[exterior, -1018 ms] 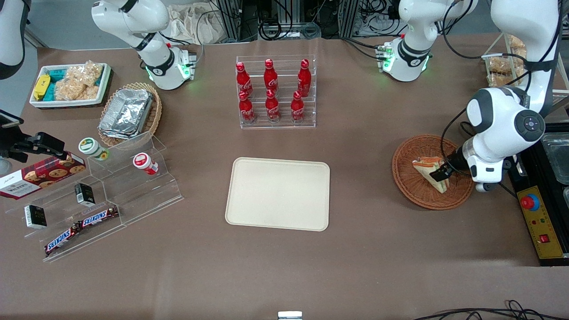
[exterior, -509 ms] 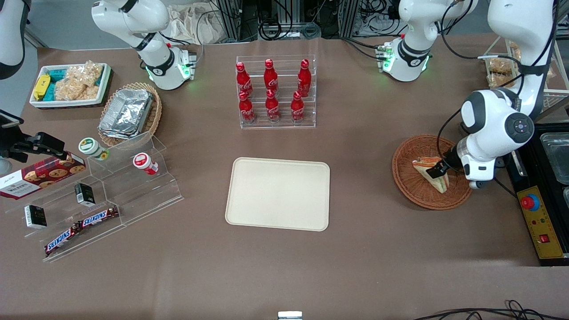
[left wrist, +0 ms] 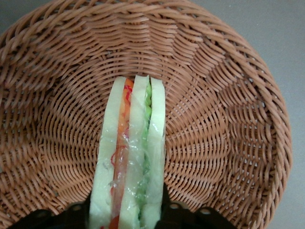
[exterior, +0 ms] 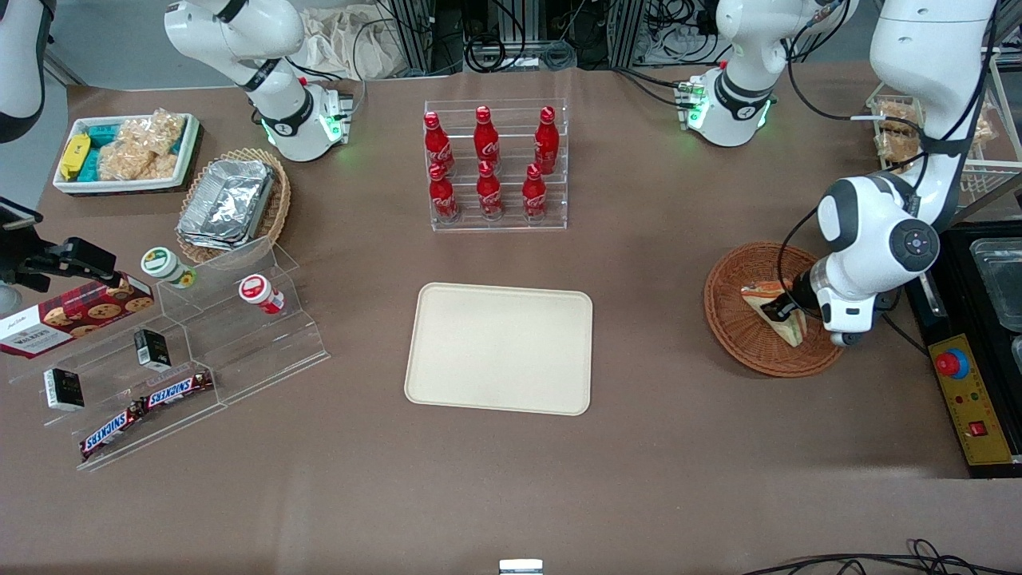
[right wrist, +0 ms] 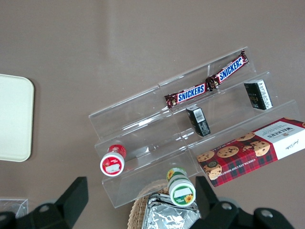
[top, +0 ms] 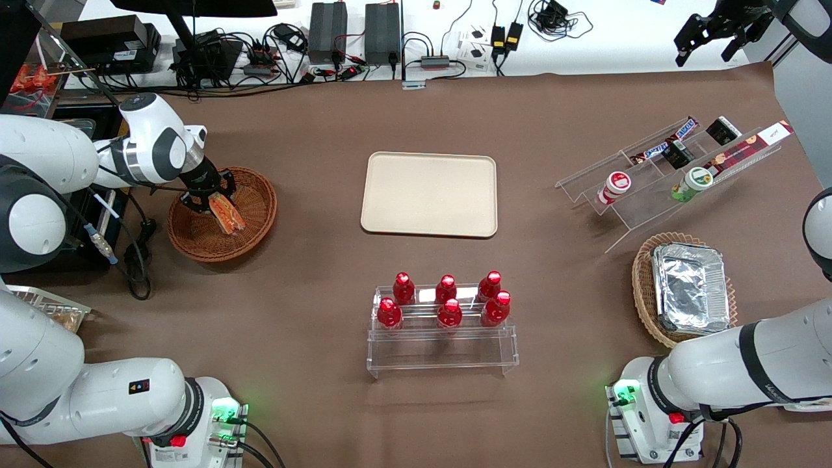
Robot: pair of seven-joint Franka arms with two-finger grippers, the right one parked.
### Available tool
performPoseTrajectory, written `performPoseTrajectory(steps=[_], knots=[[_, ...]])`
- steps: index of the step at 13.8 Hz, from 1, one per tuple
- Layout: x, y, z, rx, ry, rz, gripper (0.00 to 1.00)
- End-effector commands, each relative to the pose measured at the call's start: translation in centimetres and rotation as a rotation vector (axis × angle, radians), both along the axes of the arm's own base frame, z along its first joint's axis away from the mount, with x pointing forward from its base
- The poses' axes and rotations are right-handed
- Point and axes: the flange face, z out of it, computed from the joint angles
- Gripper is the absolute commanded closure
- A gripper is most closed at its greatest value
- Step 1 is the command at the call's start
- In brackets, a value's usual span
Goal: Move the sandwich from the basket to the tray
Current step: 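Close the left gripper on the sandwich, then lift the sandwich and carry it over the cream tray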
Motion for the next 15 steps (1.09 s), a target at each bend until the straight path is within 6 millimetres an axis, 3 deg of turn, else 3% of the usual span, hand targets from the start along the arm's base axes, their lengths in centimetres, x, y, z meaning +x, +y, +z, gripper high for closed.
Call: performPoseTrajectory(steps=[1, 3, 6, 8, 10, 11, 12, 13, 14, 15], knots=[[1.3, 0.0, 1.7, 0.021, -0.028, 0.041, 1.00], [2.3, -0.2, 4.9, 0.024, 0.004, 0.045, 1.00], [5.7, -0.8, 12.0, 0.040, 0.097, -0.009, 1.00], [7.8, -3.8, 17.8, 0.034, 0.099, -0.091, 1.00], [9.5, -8.2, 23.2, 0.013, 0.079, -0.165, 1.00], [9.9, -10.9, 24.9, 0.001, 0.078, -0.221, 1.00], [10.2, -14.4, 25.4, -0.013, 0.070, -0.324, 1.00], [10.2, -18.2, 24.7, -0.036, 0.069, -0.453, 1.00], [9.9, -22.1, 22.8, -0.052, 0.082, -0.534, 1.00], [11.1, -25.5, 20.8, -0.070, 0.047, -0.570, 1.00]])
